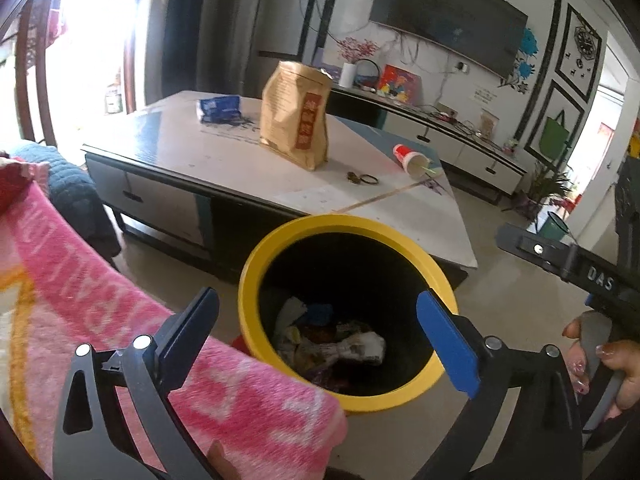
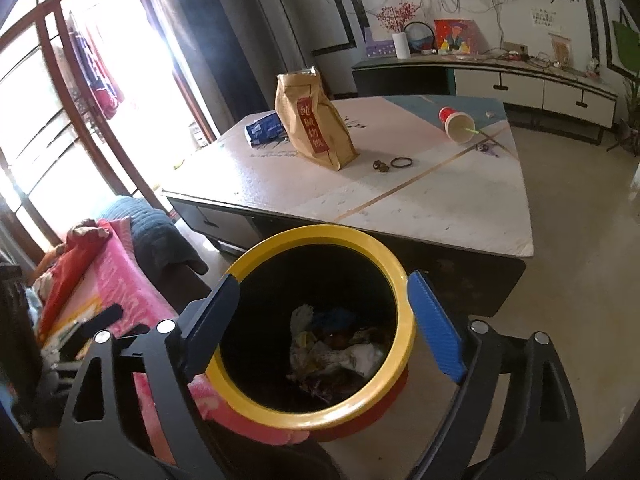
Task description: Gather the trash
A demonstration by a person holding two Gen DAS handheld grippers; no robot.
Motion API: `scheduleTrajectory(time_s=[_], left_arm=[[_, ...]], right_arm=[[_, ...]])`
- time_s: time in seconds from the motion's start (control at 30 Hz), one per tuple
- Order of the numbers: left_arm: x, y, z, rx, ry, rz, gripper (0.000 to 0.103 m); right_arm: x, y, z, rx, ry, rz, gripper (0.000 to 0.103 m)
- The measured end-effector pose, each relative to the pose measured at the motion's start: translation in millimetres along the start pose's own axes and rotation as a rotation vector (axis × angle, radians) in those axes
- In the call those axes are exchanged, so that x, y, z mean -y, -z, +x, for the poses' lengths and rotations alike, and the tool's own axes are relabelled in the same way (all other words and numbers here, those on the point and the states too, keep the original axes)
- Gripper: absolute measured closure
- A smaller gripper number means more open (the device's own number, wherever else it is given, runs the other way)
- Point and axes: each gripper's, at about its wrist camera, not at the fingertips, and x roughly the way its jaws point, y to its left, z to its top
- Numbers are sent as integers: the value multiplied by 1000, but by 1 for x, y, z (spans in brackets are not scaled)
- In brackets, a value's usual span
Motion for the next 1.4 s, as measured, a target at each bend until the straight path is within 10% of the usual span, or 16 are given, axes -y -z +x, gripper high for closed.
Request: scheduleTrajectory(time_s=[1.0, 1.4], left_arm=[[-70, 54, -142, 214, -225, -63, 6], [-83, 94, -188, 327, -302, -126, 6]], right_arm=[[-116, 69, -68, 235, -103, -228, 11], [-151, 114, -108, 513, -95, -333, 11]])
